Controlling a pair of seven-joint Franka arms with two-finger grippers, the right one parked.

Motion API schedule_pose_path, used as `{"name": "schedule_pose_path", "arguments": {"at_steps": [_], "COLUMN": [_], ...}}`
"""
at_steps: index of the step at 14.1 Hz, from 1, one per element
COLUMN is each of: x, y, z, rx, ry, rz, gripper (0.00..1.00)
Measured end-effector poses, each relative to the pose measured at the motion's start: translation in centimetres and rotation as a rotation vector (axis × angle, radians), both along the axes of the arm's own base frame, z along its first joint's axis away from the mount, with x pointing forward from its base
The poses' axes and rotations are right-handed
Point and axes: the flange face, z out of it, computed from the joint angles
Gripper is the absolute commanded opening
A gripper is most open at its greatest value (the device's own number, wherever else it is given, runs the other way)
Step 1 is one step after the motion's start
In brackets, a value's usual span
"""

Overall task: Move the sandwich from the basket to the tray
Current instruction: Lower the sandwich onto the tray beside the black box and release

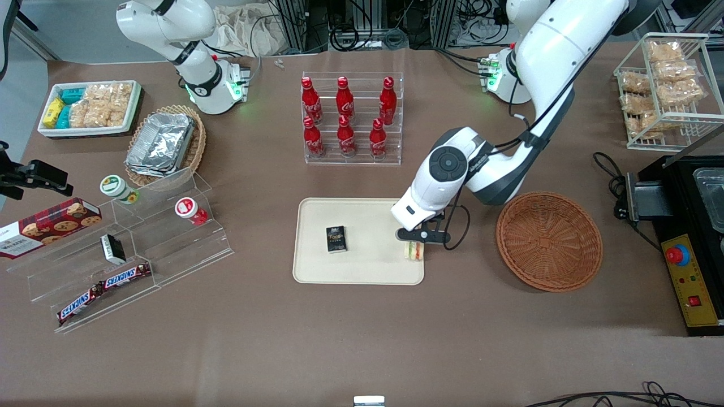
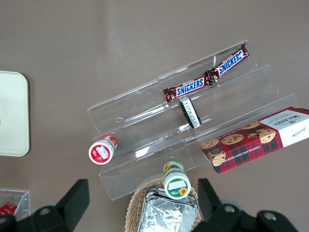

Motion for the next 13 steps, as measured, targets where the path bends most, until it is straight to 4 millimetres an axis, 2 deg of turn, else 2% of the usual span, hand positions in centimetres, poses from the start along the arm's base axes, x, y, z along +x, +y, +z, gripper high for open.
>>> {"name": "schedule_pose_path", "arguments": {"at_steps": [7, 8, 9, 10, 11, 12, 13], "x": [0.0, 0.1, 0.1, 0.2, 0.2, 0.2, 0.3], "y": [-0.2, -0.2, -0.3, -0.4, -0.4, -0.4, -0.4], "z": [-2.9, -3.1, -3.2, -3.3, -3.4, -3.6, -3.6], "rx": [-0.004, -0.005, -0.007, -0.008, -0.009, -0.010, -0.012], "ry": [0.001, 0.003, 0.005, 0.006, 0.008, 0.010, 0.011], "rz": [-0.025, -0.025, -0.024, -0.024, -0.023, -0.022, -0.019], "gripper": [0.00, 0.03, 0.14, 0.30, 0.51, 0.52, 0.61]}}
